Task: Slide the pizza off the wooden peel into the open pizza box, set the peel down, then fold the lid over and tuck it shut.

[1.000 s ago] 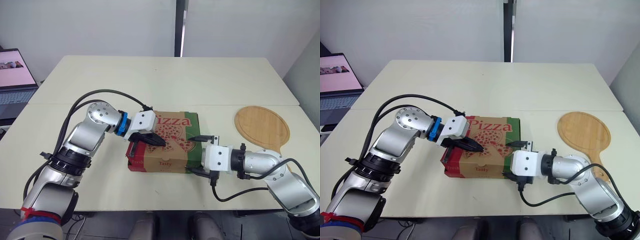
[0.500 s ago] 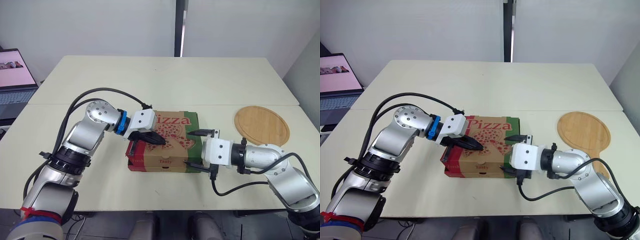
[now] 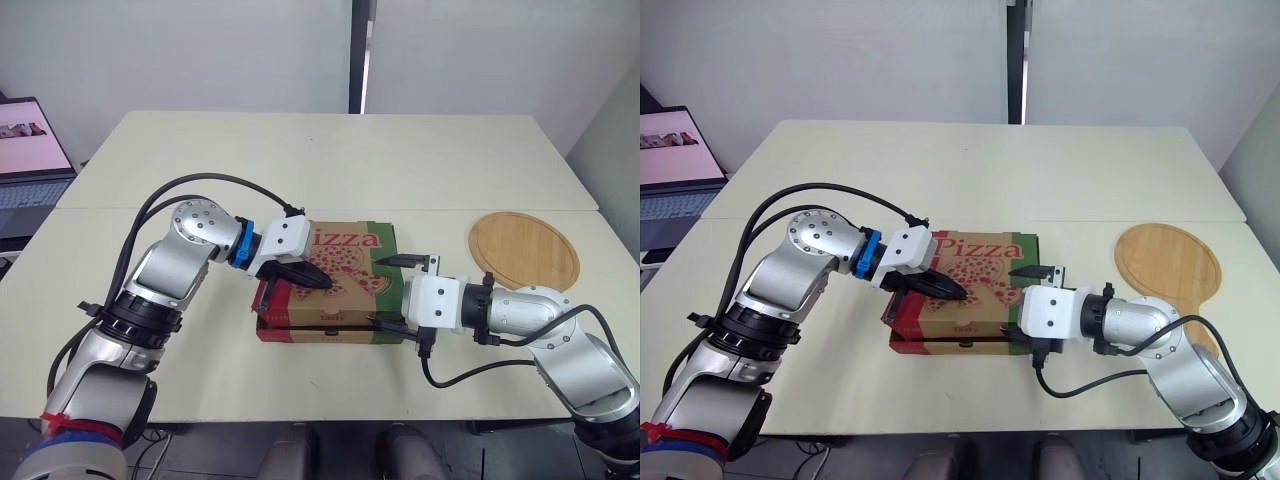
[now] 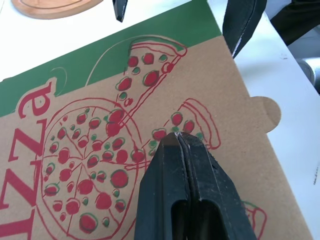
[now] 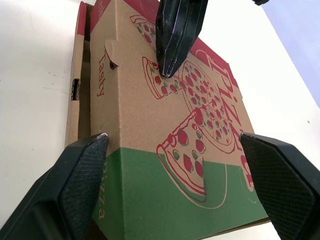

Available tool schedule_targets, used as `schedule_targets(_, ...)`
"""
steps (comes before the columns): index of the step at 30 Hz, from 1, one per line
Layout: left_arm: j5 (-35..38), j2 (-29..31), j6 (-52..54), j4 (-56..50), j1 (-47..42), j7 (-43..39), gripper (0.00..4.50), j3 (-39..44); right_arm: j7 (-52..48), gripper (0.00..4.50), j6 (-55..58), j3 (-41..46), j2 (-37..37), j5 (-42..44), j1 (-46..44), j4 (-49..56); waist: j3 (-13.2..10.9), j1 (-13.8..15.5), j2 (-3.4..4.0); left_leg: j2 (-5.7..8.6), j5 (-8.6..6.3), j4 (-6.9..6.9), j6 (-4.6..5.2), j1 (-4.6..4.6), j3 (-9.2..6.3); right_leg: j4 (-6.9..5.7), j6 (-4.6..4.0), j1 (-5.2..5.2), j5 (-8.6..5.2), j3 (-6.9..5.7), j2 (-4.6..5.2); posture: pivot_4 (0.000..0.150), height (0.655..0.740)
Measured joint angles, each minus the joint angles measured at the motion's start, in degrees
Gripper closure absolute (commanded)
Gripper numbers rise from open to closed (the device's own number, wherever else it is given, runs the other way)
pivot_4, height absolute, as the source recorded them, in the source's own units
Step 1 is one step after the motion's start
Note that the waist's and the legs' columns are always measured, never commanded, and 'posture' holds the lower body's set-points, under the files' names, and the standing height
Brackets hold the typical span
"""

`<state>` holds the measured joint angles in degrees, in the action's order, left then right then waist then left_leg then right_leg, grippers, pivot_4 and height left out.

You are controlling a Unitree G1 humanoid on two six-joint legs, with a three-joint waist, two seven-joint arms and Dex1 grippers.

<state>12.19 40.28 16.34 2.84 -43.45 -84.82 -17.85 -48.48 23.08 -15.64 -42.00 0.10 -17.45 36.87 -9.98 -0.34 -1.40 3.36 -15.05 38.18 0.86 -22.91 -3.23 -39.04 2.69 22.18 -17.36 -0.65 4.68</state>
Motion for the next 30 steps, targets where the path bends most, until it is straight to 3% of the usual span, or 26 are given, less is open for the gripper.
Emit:
schedule_targets(17, -2.1, 0.0, 1.1, -3.4, 0.7, 0.5, 4.5, -2.1, 0.1, 0.02, 2.2, -0.1, 0.2, -0.8, 2.9, 1.2, 0.0, 0.0, 0.0, 0.0, -0.01, 0.0, 0.01, 0.0, 0.0, 0.0, 0.0, 0.0, 0.0, 0.0, 0.0, 0.15, 0.7281)
schedule_targets(26, -2.5, -0.1, 1.7, -4.6, 1.5, 2.0, 4.5, -2.1, -0.8, 0.02, 18.6, 7.1, 5.0, 17.8, 1.2, 6.8, 0.0, 0.0, 0.0, -0.02, -0.08, 0.0, 0.13, 0.02, -0.03, 0.01, 0.0, -0.04, 0.0, 0.01, 0.01, 0.15, 0.7281)
schedule_targets(30, -2.5, -0.4, 2.1, -5.4, 2.1, 2.9, 4.5, -2.2, 3.6, 0.93, 25.0, 7.3, 11.1, 21.6, -5.9, 4.4, 0.0, -0.2, 0.01, -0.01, -0.07, -0.02, 0.13, 0.02, -0.04, -0.02, 0.0, 0.01, 0.0, 0.02, 0.0, 0.15, 0.7281)
